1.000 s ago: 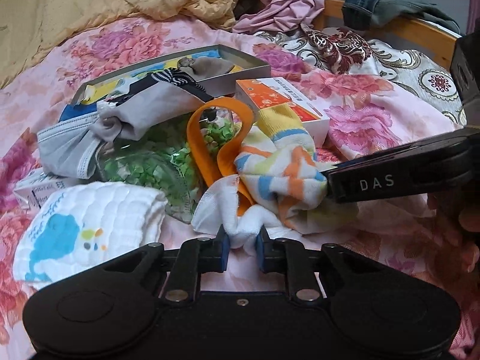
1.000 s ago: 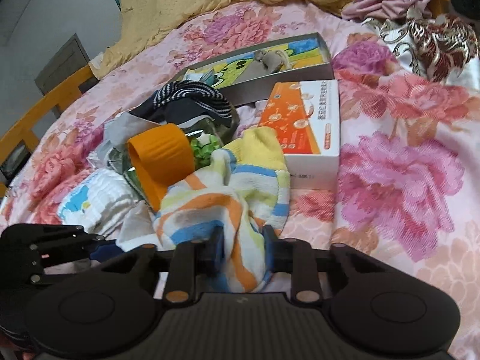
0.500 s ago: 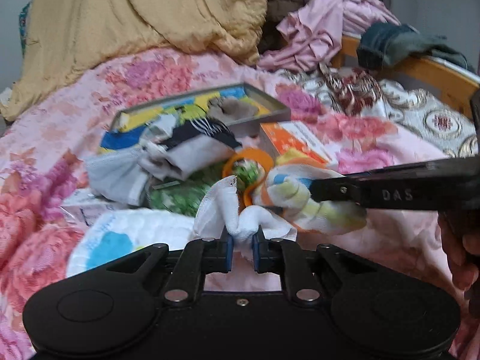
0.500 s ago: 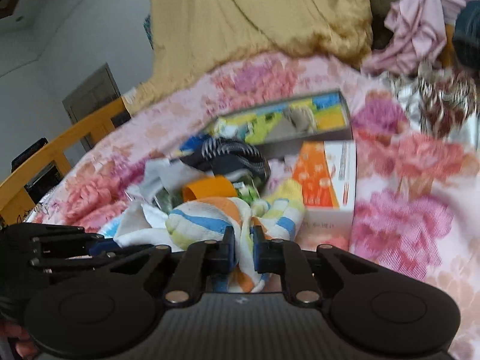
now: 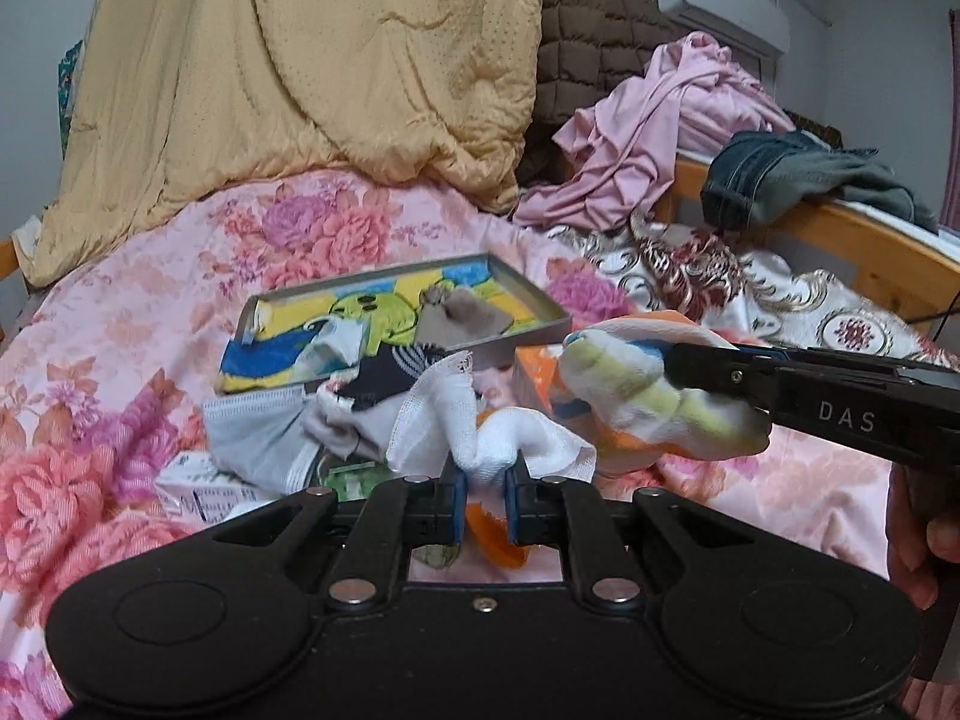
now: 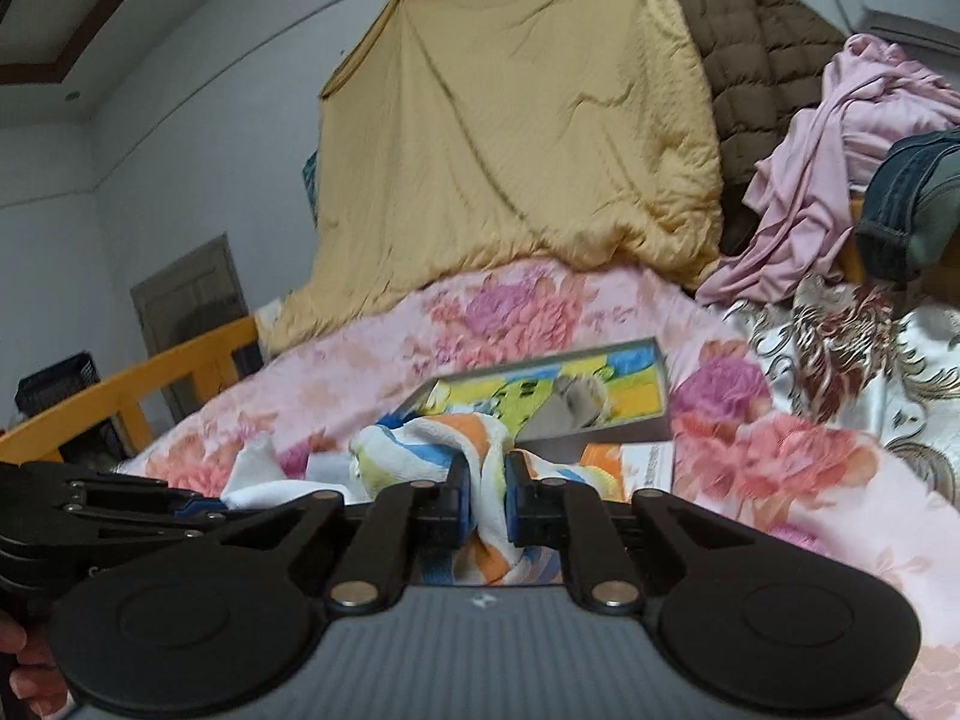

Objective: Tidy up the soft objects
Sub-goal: 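Lift the white cloth with left while right carries the striped sock toward the tray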

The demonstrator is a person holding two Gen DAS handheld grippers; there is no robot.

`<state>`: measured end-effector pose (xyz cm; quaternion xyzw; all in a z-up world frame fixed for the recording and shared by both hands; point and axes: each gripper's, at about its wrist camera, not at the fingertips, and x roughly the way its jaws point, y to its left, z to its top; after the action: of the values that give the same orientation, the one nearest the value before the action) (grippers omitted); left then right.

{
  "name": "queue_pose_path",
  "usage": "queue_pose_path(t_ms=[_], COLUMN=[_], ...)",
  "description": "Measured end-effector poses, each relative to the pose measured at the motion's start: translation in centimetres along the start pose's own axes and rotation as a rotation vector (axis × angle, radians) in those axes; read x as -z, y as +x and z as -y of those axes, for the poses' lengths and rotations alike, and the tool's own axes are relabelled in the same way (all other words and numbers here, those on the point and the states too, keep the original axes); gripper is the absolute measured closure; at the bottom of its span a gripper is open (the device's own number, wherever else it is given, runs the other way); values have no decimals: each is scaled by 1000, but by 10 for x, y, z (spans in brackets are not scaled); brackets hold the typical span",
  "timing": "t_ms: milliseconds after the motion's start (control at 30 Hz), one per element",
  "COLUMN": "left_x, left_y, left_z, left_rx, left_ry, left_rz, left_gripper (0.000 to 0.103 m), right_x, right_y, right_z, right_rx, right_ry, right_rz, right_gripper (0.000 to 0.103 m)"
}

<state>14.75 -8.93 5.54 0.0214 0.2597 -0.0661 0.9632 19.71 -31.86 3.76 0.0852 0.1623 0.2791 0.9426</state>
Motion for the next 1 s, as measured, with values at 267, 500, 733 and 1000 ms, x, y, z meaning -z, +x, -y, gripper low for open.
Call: queue_pose_path(t_ms=[267, 500, 733, 1000], left_x=[-26, -61, -95, -118], left_y=[6, 43, 98, 179], left_z=[-8, -29, -53, -70], left_rx=[3, -21, -49, -87], left_ry=[-12, -60, -62, -122], left_rz=[52, 44, 43, -8], left_gripper=[90, 90, 90, 90], right_x=[-24, -57, -71, -62], right_y=[4, 52, 118, 174], right_z=[6, 30, 62, 105], right_rx=[21, -16, -10, -52], right_ry=[7, 112, 183, 273], right_rz=[110, 184, 197, 146], right_gripper=[91, 91, 91, 91])
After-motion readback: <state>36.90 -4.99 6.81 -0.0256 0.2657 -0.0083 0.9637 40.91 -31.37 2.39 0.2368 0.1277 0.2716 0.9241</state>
